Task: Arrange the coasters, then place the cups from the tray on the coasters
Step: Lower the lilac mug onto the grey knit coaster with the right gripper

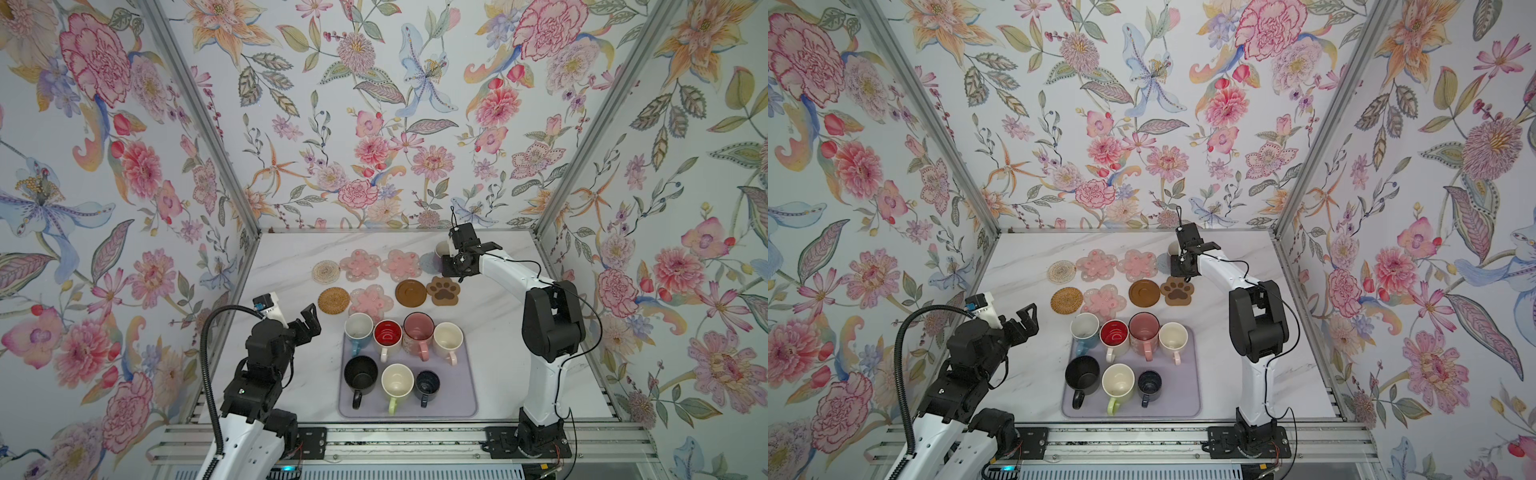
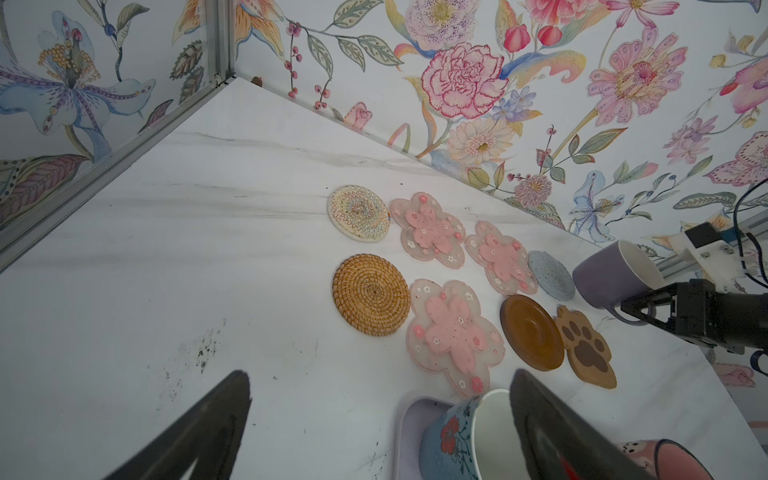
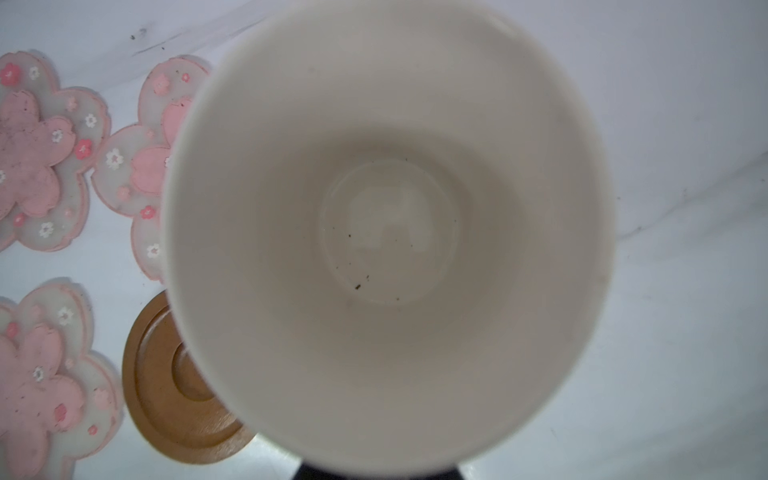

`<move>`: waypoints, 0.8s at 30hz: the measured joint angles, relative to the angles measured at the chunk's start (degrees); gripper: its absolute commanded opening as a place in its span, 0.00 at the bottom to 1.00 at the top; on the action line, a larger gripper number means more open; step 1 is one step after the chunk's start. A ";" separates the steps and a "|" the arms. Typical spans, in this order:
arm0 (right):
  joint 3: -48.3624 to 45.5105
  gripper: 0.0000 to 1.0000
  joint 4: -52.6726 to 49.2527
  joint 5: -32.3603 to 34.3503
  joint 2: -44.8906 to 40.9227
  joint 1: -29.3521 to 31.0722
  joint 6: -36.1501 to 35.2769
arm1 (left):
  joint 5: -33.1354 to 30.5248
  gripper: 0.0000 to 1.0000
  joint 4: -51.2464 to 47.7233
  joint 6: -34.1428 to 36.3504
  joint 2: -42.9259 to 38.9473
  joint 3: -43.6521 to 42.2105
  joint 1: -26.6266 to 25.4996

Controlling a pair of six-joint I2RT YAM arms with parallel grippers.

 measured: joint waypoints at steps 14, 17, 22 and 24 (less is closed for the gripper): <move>10.08 0.00 -3.56 -1.36 7.89 -0.37 -2.95 | -0.17 0.99 0.00 0.00 0.74 0.00 0.00; 10.71 0.00 -4.37 -1.51 8.24 -0.37 -3.15 | -0.17 0.99 0.00 0.00 0.72 0.00 0.00; 11.87 0.00 -4.42 -1.53 9.64 -0.37 -3.34 | -0.20 0.99 0.00 0.00 0.63 0.00 0.00; 11.96 0.00 -4.37 -1.57 10.23 -0.37 -3.37 | -0.20 0.99 0.00 0.02 0.63 0.00 0.00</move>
